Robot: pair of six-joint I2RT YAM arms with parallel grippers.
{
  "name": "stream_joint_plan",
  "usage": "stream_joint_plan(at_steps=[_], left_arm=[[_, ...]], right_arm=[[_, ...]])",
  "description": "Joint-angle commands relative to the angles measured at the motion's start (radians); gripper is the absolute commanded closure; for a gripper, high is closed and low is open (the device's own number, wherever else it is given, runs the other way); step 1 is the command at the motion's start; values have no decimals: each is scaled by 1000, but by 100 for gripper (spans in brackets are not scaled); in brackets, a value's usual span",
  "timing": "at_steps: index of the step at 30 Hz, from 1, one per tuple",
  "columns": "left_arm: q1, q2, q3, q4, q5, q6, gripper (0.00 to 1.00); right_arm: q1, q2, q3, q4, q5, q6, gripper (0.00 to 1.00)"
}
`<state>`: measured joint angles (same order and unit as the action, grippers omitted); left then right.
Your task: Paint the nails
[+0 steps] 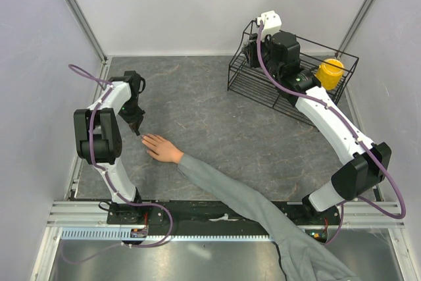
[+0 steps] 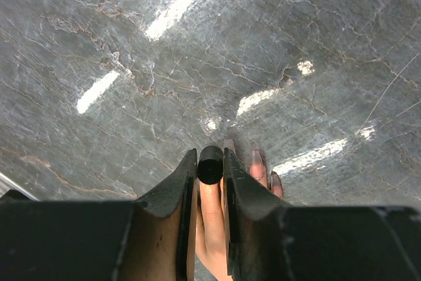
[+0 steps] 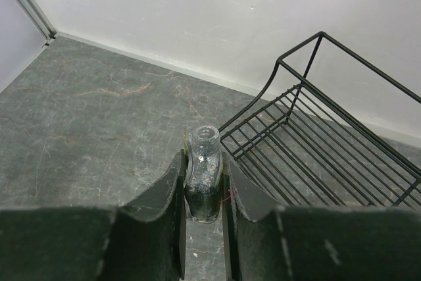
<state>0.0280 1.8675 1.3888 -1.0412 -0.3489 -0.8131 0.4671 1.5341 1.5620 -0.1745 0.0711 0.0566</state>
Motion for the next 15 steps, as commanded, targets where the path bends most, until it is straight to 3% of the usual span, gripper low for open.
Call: stream_joint_plan(at_steps=[1, 15], left_arm=[[4, 13, 41, 1, -30, 0, 98], [10, -27, 65, -34, -88, 18, 98]], right_arm=[[-2, -9, 46, 36, 1, -8, 100], [-4, -11, 47, 41, -7, -1, 100]])
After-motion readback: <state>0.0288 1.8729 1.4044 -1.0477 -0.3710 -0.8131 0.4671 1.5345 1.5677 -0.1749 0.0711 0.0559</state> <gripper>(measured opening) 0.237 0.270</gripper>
